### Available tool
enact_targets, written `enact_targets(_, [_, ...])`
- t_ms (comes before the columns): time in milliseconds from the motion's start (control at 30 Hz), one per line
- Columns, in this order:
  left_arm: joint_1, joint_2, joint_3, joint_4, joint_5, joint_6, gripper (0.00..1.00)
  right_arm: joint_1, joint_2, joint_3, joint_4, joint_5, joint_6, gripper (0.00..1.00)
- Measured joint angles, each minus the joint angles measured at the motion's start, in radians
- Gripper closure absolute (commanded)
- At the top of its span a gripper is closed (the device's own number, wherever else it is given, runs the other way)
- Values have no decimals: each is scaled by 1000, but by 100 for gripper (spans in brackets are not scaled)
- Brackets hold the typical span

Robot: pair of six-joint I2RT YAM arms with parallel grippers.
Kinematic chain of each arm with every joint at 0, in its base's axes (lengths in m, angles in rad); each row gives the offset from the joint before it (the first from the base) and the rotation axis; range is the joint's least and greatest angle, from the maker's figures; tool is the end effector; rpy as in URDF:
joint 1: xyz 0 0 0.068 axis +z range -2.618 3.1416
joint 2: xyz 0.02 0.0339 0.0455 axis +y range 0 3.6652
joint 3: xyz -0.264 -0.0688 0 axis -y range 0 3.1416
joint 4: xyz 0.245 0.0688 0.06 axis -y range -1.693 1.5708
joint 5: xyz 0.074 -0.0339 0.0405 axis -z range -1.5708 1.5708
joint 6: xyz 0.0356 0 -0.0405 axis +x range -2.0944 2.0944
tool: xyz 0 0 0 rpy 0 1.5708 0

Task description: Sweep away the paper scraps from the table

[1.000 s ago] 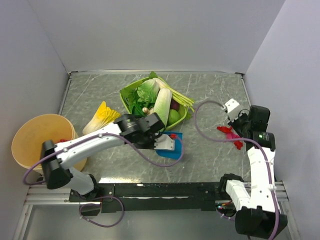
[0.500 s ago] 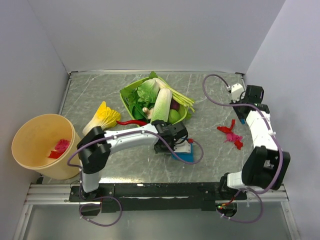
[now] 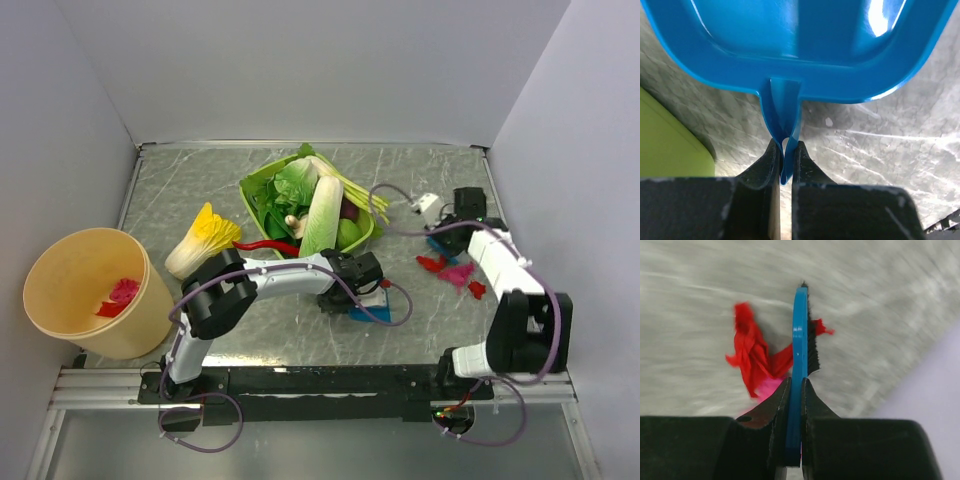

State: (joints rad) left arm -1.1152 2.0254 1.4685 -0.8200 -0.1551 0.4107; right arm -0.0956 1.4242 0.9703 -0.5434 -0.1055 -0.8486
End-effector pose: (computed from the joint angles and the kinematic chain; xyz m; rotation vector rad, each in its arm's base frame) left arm 0.1795 -0.3538 0.1650 1.9912 2.1144 0.1144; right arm 0.2863 -0.0237 0.2293 -0.9841 2.3802 -0.2242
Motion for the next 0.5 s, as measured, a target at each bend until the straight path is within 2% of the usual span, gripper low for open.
enact_targets(133, [0,0,2,27,2,-14,77,158,-152,-46,-97,-91,53,100])
enact_targets(200, [0,0,2,39,7,-16,74,194,-217,-47,-154,-133,93,100])
enact_targets(333, [0,-4,-8,59,29,-29,63,175,-316,-35,-242,-136,163,100])
enact_targets(500, [4,-34,-49,70,54,-36,56,125,-416,9,-275,3,287,100])
